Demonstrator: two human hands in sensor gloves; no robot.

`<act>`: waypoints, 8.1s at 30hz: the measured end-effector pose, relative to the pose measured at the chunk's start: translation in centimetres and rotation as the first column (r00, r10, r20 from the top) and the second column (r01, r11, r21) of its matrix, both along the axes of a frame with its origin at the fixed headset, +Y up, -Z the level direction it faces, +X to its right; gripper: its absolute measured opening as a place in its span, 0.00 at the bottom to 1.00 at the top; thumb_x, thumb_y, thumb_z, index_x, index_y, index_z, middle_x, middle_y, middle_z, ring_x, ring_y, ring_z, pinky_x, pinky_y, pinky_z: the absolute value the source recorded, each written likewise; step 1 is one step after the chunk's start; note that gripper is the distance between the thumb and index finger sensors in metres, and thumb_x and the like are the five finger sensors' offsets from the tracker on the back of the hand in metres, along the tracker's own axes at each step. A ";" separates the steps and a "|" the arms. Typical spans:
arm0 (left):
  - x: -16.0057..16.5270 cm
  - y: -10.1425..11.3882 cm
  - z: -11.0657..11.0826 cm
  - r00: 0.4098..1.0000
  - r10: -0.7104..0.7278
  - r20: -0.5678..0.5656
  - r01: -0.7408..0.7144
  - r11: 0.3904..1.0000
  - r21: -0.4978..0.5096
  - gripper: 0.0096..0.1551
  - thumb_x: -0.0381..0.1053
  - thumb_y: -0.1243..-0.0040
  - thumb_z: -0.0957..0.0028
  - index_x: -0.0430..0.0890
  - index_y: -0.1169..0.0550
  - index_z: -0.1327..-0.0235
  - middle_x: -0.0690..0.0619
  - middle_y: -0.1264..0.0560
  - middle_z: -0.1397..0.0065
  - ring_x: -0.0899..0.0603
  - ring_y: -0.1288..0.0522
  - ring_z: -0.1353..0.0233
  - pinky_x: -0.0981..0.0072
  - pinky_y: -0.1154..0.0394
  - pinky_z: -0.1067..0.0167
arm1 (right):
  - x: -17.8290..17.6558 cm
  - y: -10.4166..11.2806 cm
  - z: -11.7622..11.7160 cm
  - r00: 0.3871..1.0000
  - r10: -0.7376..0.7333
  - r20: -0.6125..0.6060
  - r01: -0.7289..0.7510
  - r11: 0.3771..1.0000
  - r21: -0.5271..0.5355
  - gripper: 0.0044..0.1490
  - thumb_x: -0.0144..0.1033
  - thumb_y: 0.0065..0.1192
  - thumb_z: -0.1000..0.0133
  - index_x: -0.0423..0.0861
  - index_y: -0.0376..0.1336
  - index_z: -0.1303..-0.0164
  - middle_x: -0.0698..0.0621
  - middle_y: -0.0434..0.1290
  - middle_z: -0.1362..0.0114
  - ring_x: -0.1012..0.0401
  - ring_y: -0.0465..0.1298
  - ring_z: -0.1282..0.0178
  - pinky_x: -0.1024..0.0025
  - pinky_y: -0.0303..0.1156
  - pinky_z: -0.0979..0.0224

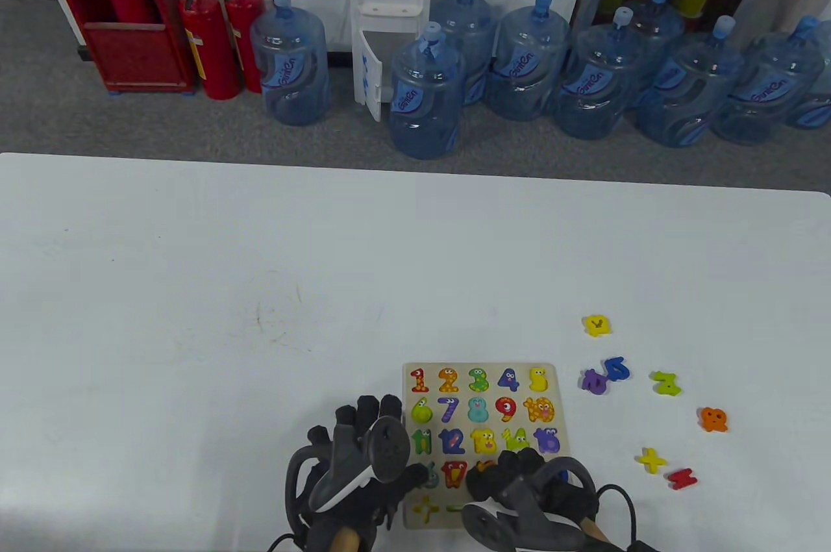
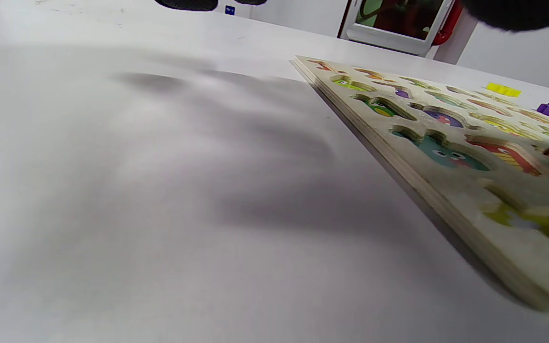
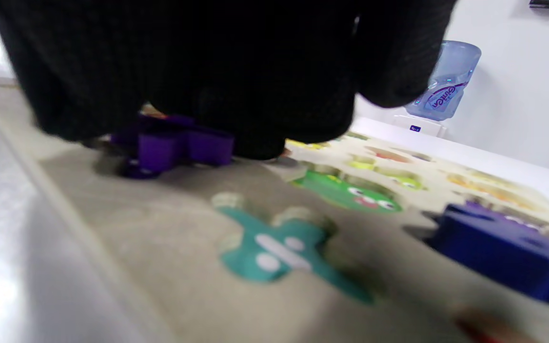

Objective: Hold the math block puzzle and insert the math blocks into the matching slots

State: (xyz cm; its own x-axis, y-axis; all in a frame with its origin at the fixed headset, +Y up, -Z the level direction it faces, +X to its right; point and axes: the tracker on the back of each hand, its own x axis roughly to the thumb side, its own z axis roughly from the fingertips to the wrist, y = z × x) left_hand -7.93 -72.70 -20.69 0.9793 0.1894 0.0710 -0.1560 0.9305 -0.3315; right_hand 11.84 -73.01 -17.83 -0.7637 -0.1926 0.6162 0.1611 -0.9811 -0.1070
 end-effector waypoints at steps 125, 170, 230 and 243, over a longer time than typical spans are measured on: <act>-1.6 -0.3 0.4 0.994 -0.023 -0.107 0.023 1.000 -0.004 0.58 0.73 0.49 0.62 0.53 0.56 0.23 0.47 0.55 0.18 0.30 0.50 0.17 0.21 0.46 0.29 | -9.0 0.0 0.5 0.961 0.023 -0.276 -0.036 0.998 -0.043 0.36 0.34 0.78 0.72 0.57 0.72 0.49 0.55 0.80 0.44 0.62 0.83 0.49 0.61 0.77 0.37; -0.3 -0.5 0.0 1.000 0.018 0.000 -0.018 0.999 -0.048 0.56 0.73 0.51 0.60 0.53 0.56 0.23 0.47 0.56 0.17 0.29 0.51 0.16 0.21 0.47 0.29 | 23.1 0.0 -6.0 0.593 0.189 0.783 -0.028 0.976 -0.214 0.41 0.27 0.78 0.69 0.56 0.70 0.42 0.53 0.74 0.32 0.55 0.79 0.35 0.52 0.72 0.31; -0.5 -0.6 0.0 0.999 0.040 -0.005 -0.041 0.996 -0.082 0.56 0.73 0.51 0.60 0.53 0.56 0.23 0.47 0.56 0.18 0.29 0.51 0.17 0.22 0.46 0.29 | 7.9 0.5 0.2 0.991 0.104 0.082 -0.107 0.994 0.031 0.36 0.39 0.78 0.74 0.52 0.74 0.52 0.51 0.80 0.46 0.63 0.84 0.57 0.59 0.77 0.37; -0.4 -0.6 0.0 0.999 0.048 -0.001 -0.048 0.995 -0.092 0.56 0.73 0.51 0.59 0.53 0.56 0.23 0.47 0.56 0.17 0.29 0.51 0.17 0.22 0.46 0.28 | 11.4 2.1 -2.1 0.957 -0.117 0.266 0.094 0.991 0.098 0.36 0.41 0.75 0.72 0.53 0.72 0.49 0.51 0.78 0.42 0.61 0.83 0.51 0.57 0.75 0.34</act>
